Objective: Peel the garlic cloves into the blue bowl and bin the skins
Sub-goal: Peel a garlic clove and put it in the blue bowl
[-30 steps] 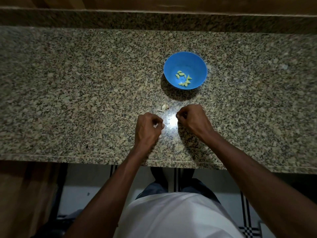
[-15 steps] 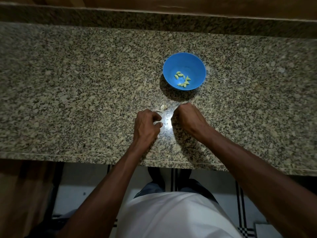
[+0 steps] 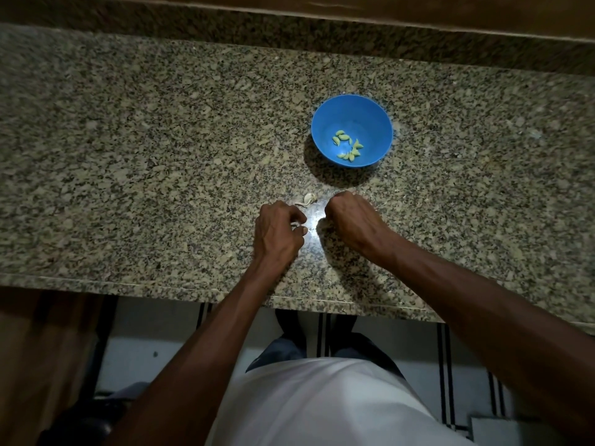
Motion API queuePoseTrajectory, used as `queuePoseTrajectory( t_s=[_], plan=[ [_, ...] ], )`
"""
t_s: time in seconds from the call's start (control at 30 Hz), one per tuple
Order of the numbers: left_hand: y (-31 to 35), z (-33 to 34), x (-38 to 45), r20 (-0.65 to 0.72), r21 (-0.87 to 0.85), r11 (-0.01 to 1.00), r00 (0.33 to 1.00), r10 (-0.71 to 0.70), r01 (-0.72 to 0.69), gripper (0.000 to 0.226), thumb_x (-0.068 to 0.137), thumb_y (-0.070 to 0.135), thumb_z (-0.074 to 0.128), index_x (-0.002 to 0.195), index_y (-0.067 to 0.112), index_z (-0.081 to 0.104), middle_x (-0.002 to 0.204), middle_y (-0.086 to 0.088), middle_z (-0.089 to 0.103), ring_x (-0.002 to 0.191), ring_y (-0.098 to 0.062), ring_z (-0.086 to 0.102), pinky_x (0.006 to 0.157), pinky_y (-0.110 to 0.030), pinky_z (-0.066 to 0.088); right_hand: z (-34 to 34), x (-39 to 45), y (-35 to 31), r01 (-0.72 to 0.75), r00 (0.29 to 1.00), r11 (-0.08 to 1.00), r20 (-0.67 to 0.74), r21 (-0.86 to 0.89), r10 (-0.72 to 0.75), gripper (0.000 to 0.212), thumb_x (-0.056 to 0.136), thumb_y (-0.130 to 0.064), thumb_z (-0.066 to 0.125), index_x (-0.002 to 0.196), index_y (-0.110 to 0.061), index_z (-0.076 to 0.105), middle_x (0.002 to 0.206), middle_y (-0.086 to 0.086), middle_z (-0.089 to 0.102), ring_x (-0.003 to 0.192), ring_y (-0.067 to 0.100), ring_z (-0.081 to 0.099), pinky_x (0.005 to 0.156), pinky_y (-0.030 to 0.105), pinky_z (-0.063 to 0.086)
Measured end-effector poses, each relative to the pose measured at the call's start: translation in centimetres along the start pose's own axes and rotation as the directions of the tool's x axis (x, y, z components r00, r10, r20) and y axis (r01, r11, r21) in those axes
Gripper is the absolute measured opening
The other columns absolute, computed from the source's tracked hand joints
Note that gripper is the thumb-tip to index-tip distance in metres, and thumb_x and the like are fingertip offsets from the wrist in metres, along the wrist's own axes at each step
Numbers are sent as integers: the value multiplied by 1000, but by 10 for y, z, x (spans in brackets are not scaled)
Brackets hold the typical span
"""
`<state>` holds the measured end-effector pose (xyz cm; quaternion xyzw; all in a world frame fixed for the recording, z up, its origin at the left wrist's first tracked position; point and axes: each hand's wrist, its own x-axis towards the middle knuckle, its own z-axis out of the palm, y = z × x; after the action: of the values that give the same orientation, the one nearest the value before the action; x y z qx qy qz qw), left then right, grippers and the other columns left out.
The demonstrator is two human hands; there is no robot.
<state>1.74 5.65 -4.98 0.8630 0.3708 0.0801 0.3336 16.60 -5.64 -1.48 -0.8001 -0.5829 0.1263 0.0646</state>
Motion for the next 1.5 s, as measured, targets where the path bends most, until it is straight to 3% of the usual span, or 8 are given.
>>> queuePoseTrajectory(
  t_s=[0.5,0.67,0.77,0.83,0.93,1.07,1.33,1.5],
  plan=[
    [6,-1,4,27,7,996,995,-92,92,22,74,19,93,86,28,77,100,4,76,89,-22,72,76,-43,62,-5,8,-11,-45,999,999,29,-8,45,61,92,8,58,64,-22,12,62,-1,17,59,23,35,57,38,28],
    [9,-4,3,26,10,996,996,-84,84,21,73,18,93,87,26,78,100,3,76,96,-18,70,81,-41,62,-8,8,-18,-137,991,990,8,-45,137,53,97,-1,59,65,-18,20,64,1,23,65,27,42,59,39,31],
    [11,-6,2,31,-11,996,996,-89,90,19,75,16,92,88,24,80,97,2,78,80,-14,72,74,-37,63,-7,9,-9,-229,973,970,-10,77,230,33,88,1,66,63,-8,46,60,5,41,60,27,50,55,41,43],
    [11,-6,1,30,-29,997,997,-76,77,13,79,15,88,85,25,81,89,6,78,70,-9,72,69,-36,64,-5,5,5,-357,930,848,68,391,360,12,82,0,78,71,-4,75,65,7,69,60,22,67,59,32,56],
    [9,-9,-2,35,-97,992,997,-75,78,10,87,16,80,88,26,82,84,9,79,69,-5,72,72,-35,64,0,-15,14,-422,849,324,244,847,468,14,87,1,81,100,8,79,85,20,79,76,31,78,73,36,65],
    [11,-12,-6,44,-174,984,998,-38,46,16,92,11,74,102,20,83,101,3,80,86,-10,74,82,-35,63,8,-33,7,-352,823,-79,348,933,449,24,95,5,70,118,11,71,101,29,76,87,36,76,86,49,65],
    [26,-15,-17,104,-499,861,993,-53,98,11,96,14,73,102,16,82,89,14,77,85,3,72,74,-15,56,1,-40,-14,-304,827,-221,372,927,421,26,93,5,71,119,5,72,102,24,78,89,28,78,80,35,66],
    [27,-14,-19,178,-676,708,978,-111,204,10,97,14,73,103,13,81,94,0,81,92,-13,77,80,-23,59,-2,-42,-16,-286,840,-191,342,939,421,20,92,2,75,112,3,77,100,22,79,92,26,78,85,35,65]
  ],
)
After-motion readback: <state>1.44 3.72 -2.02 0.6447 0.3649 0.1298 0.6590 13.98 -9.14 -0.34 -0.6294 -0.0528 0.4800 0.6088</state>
